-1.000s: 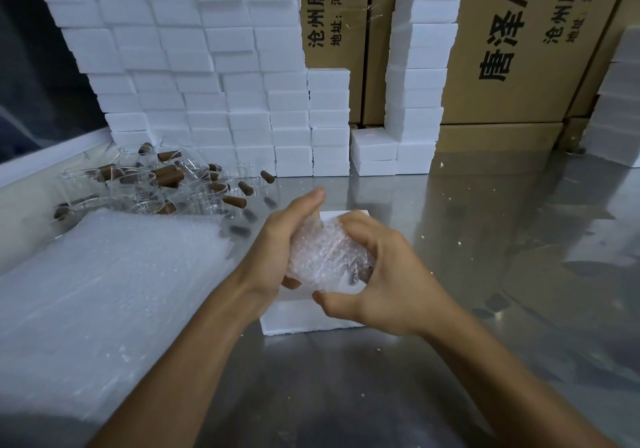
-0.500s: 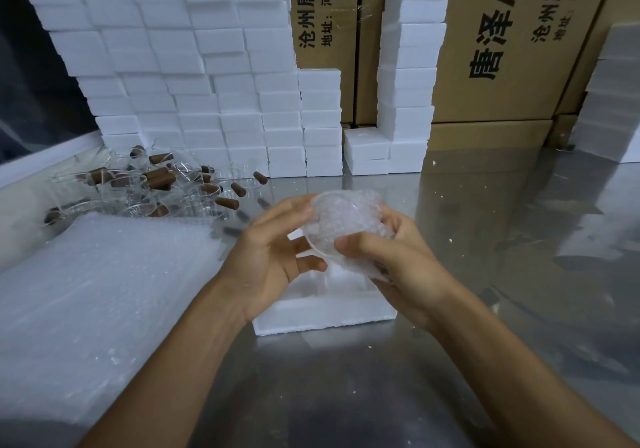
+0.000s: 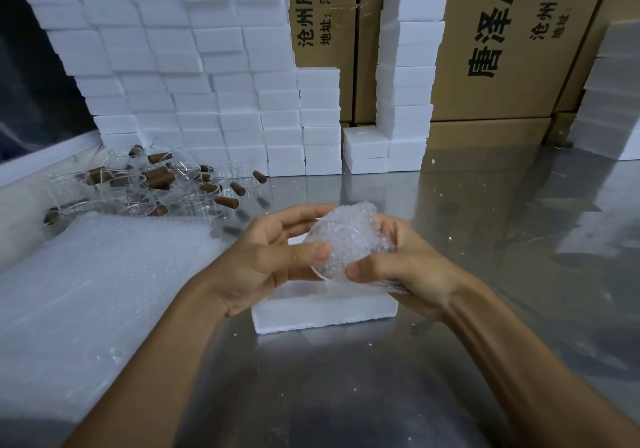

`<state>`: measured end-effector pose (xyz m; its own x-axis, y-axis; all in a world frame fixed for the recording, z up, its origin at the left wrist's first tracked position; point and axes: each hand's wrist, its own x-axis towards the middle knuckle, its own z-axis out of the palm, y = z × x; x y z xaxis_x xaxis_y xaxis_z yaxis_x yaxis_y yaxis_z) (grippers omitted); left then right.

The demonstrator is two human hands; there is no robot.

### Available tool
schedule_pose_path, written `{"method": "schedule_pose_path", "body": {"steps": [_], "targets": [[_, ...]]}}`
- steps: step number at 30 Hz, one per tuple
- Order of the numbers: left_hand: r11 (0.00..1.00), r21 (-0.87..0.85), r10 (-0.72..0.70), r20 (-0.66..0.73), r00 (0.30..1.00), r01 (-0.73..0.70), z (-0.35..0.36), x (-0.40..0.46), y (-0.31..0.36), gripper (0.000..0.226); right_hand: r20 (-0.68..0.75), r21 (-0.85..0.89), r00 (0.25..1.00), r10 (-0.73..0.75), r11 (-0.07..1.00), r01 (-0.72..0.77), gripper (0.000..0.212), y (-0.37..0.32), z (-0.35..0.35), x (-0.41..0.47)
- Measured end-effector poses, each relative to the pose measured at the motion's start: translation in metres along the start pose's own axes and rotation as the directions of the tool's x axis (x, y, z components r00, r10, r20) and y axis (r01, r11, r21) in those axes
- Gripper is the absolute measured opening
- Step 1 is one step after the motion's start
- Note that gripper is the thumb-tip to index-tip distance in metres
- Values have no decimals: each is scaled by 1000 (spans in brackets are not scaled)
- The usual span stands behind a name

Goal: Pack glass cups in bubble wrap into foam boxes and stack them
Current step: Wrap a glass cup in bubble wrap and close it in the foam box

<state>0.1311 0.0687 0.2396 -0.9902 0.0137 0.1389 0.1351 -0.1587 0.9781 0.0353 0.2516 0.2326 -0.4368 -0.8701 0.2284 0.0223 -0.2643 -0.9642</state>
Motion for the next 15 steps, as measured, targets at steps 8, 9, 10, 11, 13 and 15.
{"method": "schedule_pose_path", "body": {"steps": [8,9,10,11,13,15], "targets": [[997,71,10,87,996,-16,-8,1,-8,64,-30,-320,998,55,945,-62,59,-9,-5,-4],[999,45,29,61,998,-31,-9,1,-10,65,-87,-360,996,9,932,-40,64,-9,-2,-3],[998,21,59,29,998,-60,-10,2,-11,67,-142,-405,988,-58,914,-4,69,-9,0,-2],[996,9,93,-6,996,-93,-11,3,-11,69,-185,-454,973,-137,890,39,73,-9,3,-1],[987,21,162,-77,984,-161,-12,4,-11,70,-231,-554,933,-276,825,108,70,-10,5,0],[965,132,243,-140,960,-225,-11,5,-10,68,-225,-674,906,-359,729,121,66,-9,3,-1]]}}
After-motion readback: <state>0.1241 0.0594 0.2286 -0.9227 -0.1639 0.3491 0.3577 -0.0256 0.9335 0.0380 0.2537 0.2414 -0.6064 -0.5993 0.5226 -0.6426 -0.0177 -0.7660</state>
